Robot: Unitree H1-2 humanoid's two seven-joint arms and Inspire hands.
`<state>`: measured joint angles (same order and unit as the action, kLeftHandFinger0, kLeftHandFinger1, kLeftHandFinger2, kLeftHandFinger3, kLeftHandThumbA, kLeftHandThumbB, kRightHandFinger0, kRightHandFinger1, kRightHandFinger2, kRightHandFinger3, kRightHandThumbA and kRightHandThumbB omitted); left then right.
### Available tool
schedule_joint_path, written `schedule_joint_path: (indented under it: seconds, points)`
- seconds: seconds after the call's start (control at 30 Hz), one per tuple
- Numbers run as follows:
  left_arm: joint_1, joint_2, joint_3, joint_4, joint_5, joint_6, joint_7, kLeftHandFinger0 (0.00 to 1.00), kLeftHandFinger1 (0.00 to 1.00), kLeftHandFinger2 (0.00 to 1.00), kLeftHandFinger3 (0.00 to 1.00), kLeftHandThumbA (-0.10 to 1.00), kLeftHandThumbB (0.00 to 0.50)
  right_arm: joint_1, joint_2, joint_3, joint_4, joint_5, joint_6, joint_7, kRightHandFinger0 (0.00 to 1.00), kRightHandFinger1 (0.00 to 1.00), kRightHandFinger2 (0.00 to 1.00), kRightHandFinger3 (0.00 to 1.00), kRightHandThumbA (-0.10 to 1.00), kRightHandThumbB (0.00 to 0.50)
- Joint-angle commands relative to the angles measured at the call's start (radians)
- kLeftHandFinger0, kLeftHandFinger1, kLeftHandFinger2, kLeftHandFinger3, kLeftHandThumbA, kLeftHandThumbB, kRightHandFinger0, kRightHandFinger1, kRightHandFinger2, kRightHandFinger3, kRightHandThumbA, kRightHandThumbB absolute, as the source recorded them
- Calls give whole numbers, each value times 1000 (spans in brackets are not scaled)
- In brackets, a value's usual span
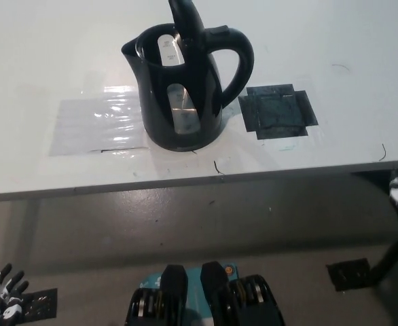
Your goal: The robot uses its right hand to push down on the lid of a kettle kept in the middle of the desk to close it
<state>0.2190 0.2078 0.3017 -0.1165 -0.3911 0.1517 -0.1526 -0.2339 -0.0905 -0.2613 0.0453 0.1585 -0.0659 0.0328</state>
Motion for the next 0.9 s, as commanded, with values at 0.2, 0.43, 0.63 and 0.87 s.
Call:
schedule_joint_path:
  seconds: [0.2, 0.43, 0.63, 0.87]
  points:
    - [34, 21, 21, -10, -52, -1, -37, 1000, 1000, 1000, 1000, 179, 246, -646, 72, 214, -514, -250, 536, -31, 1000, 1000, 1000, 1000, 435, 9]
    - [39, 16, 10, 8, -49, -16, -51, 1000, 1000, 1000, 1000, 181, 250, -819, 192, 232, -241, -90, 536, -107, 1000, 1000, 1000, 1000, 336, 11]
    - [51, 11, -3, 4, -42, -8, -48, 1000, 1000, 1000, 1000, 164, 239, -894, 232, 205, -34, -50, 536, -96, 1000, 1000, 1000, 1000, 610, 1]
    - [68, 12, -8, -7, -40, -4, -47, 1000, 1000, 1000, 1000, 171, 255, -963, 275, 196, 207, -65, 415, -97, 1000, 1000, 1000, 1000, 872, 40]
